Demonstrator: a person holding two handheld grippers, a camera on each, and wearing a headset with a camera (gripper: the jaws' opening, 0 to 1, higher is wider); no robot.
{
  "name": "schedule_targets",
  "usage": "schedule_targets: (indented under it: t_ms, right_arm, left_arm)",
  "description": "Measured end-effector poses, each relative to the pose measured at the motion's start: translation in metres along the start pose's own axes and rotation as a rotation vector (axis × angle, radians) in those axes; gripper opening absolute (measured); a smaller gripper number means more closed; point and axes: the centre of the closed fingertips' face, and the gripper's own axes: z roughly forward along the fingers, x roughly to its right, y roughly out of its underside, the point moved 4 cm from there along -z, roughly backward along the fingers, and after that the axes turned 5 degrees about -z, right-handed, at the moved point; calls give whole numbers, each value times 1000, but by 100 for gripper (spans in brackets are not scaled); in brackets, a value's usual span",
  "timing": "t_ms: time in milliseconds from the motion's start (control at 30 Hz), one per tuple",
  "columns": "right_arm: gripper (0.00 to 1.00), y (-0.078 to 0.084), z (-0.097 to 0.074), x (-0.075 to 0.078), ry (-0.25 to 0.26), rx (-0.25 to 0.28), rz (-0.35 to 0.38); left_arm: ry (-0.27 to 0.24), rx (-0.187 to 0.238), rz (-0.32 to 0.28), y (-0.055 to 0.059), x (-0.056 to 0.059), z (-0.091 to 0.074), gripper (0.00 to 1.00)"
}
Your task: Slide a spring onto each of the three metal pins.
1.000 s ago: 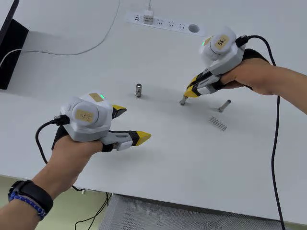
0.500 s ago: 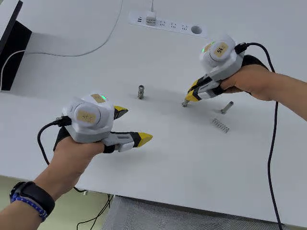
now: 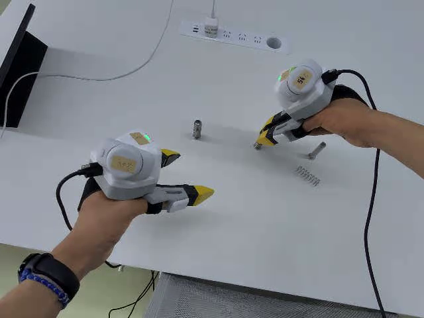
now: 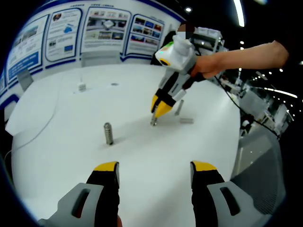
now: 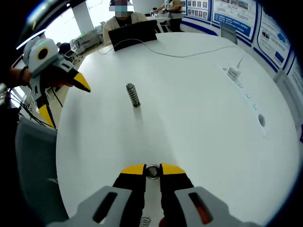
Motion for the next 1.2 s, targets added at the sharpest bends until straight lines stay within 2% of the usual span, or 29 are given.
schedule_targets:
  t_ms: [267,600,733,833,1000,1200]
  right_arm:
    - [13,3,8,-3,-4,-18,-11]
    - [14,1,7,-5,1,-9,-12]
    - [19,2,4,-9,-10,-10,-14]
    - [22,2,0,-10,3,-5,-24]
    - [26,5,-9,-11,27,27,2]
    - [30,19,-12,-14,46,25,36]
  left_arm:
    - [0,-6,0,2,1,-2,62]
    - [-3,-4,-2,0,1,-4,62]
    - [-4,-2,-1,-1,2,-4,62]
    - [-4,-1,2,-1,4,-4,62]
    - [2,-1,3,-1,8,-2,63]
    - [13,-2,6,-1,14,0,63]
